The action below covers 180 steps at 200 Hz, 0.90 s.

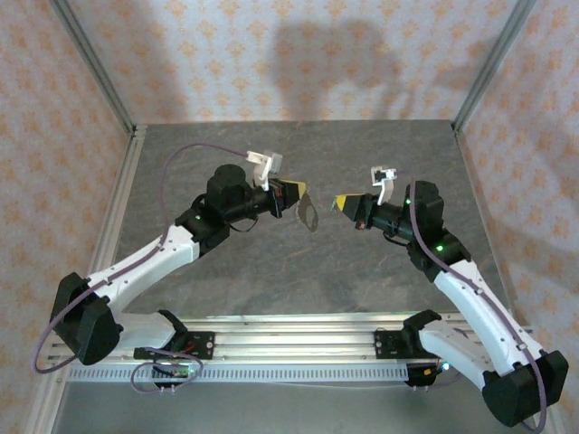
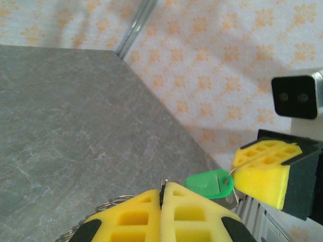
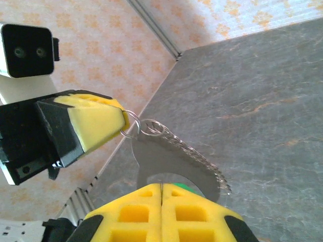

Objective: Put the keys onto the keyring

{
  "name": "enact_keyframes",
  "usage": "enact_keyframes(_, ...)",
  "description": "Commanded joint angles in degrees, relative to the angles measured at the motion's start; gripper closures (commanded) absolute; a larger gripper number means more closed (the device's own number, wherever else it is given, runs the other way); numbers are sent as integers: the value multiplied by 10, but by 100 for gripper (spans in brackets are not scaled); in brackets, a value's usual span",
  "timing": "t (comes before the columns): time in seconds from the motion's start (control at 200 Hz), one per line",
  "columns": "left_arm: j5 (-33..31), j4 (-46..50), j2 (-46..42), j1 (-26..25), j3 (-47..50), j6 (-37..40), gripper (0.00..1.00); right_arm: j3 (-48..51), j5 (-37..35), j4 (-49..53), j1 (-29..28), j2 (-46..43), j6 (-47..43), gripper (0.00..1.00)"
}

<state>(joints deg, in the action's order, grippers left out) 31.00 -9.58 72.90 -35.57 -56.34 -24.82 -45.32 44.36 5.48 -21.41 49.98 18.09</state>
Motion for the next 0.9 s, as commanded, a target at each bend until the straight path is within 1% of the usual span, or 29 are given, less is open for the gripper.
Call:
enact_keyframes(0.0, 20, 14, -16, -12, -30, 48, 100, 5, 44, -42, 3, -11, 10, 100)
enact_keyframes(0.23, 17, 13, -16, -20, -31, 64, 100, 2, 66, -45, 3, -21, 13, 100)
enact_keyframes(0.405, 17, 14, -16, -20, -32, 64, 100, 5, 61, -33, 3, -28, 11, 100)
enact_keyframes(0.55, -3, 23, -22, -20, -27, 65, 100, 6, 0, 44, 3, -28, -13, 100)
enact_keyframes(0.651, -11, 26, -35, -21, -16, 64, 100, 9, -67, 124, 3, -24, -20, 100)
enact_keyframes(0.731, -20, 23, -47, -20, -3, 62, 100, 23, -119, 170, 3, -19, -8, 100)
enact_keyframes(0.896, -29, 16, -62, -20, 9, 55, 100, 54, -188, 229, 3, 3, 11, 100)
